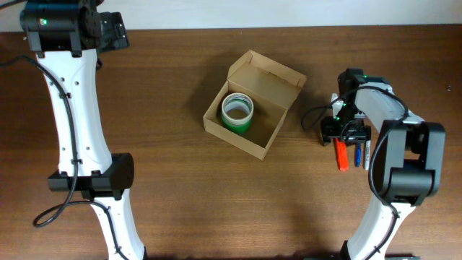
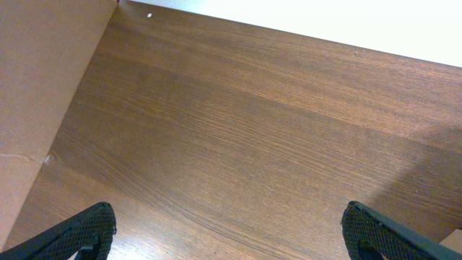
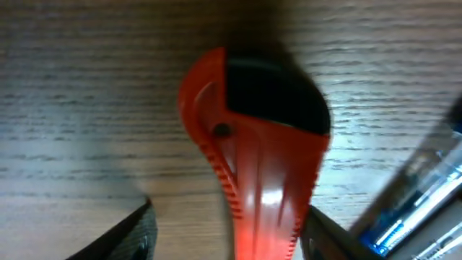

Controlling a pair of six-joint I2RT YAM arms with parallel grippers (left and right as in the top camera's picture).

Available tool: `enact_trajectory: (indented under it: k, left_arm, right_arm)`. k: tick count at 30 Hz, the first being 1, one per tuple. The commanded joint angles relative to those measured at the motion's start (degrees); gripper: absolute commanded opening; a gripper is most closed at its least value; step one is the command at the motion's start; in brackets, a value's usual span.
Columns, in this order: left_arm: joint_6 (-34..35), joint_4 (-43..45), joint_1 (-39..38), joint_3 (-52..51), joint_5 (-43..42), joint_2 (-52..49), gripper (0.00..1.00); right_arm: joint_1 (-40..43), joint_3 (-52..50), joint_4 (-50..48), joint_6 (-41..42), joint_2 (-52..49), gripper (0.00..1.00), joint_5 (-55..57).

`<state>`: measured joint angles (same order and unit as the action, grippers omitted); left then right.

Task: Pack container
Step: 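Grasp the orange box cutter with the right gripper and lift it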

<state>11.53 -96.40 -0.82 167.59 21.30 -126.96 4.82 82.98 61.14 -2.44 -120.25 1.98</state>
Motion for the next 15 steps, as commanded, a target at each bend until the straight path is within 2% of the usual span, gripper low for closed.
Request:
enact_trajectory:
  k: [1, 2, 4, 9, 15]
  left_arm:
    - [-0.5, 0.07, 0.35, 0.46, 0.13, 1.84, 1.0]
    - [-0.5, 0.07, 0.35, 0.46, 0.13, 1.84, 1.0]
    - [-0.5, 0.09, 0.35, 0.46, 0.13, 1.84, 1.0]
    - [-0.5, 0.09, 0.35, 0.46, 0.13, 1.84, 1.0]
    - [-0.5, 0.09, 0.35, 0.44, 0.13, 1.84, 1.0]
  right_arm:
    - [0.07, -0.17, -0.35, 0.35, -2.71, 0.42, 1.53]
    - [0.07, -0.17, -0.33, 0.66, -2.89, 0.24, 1.49]
    - [0.07, -0.17, -0.44, 1.4, -3.04, 0.04, 1.64]
    - [0.13, 1.7, 0.02, 1.31, -2.89, 0.04, -2.84]
    - [0.11, 16.04, 10.88, 1.22, -0.83, 0.04, -8.5]
